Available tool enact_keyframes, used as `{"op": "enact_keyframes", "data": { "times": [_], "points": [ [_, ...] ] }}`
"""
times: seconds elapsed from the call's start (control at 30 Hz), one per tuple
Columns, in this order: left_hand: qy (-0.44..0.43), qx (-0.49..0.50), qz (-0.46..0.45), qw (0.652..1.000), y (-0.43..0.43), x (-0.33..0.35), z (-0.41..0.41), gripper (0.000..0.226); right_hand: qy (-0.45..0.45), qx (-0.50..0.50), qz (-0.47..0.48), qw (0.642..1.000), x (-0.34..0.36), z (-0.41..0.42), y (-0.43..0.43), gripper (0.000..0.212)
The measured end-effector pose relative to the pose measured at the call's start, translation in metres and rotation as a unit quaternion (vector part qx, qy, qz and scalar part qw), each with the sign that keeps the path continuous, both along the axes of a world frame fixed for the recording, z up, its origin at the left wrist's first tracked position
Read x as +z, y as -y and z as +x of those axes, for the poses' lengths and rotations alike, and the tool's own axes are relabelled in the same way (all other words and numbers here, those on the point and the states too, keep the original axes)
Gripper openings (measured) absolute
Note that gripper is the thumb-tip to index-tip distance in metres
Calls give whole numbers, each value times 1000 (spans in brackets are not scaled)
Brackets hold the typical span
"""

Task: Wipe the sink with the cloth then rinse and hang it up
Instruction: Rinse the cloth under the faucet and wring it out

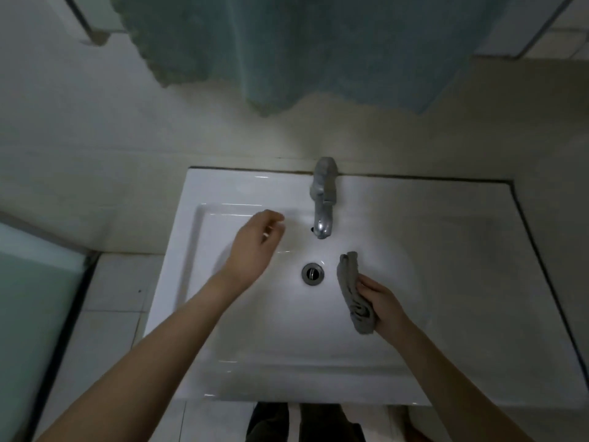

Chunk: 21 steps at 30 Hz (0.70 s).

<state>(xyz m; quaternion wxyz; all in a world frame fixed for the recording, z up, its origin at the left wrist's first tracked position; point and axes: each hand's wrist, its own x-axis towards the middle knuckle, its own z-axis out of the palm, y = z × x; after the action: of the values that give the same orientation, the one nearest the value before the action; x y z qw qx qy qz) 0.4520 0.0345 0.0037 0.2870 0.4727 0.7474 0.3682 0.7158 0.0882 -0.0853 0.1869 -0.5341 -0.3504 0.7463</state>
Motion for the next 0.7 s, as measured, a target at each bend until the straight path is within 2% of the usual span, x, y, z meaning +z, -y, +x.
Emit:
{"op": "enact_keyframes", "data": {
  "times": [0.07, 0.13, 0.27, 0.5, 0.7],
  "points": [
    [156, 20, -11, 988, -36, 5, 29, 19, -3, -15, -12, 1000, -4, 7, -3, 29],
    [271, 56, -29, 961, -70, 4, 48, 28, -12, -10, -21, 1000, -12, 15, -9, 28],
    [401, 103, -36, 910, -106, 6, 64, 34, -34, -13, -39, 999, -23, 26, -16, 30],
    [421, 147, -46, 894, -124, 21, 64, 29, -43, 26, -32, 998, -28, 29, -18, 28],
    [398, 180, -65, 897, -144, 37, 57, 24, -41, 18, -51, 998, -27, 20, -23, 31]
  ]
}}
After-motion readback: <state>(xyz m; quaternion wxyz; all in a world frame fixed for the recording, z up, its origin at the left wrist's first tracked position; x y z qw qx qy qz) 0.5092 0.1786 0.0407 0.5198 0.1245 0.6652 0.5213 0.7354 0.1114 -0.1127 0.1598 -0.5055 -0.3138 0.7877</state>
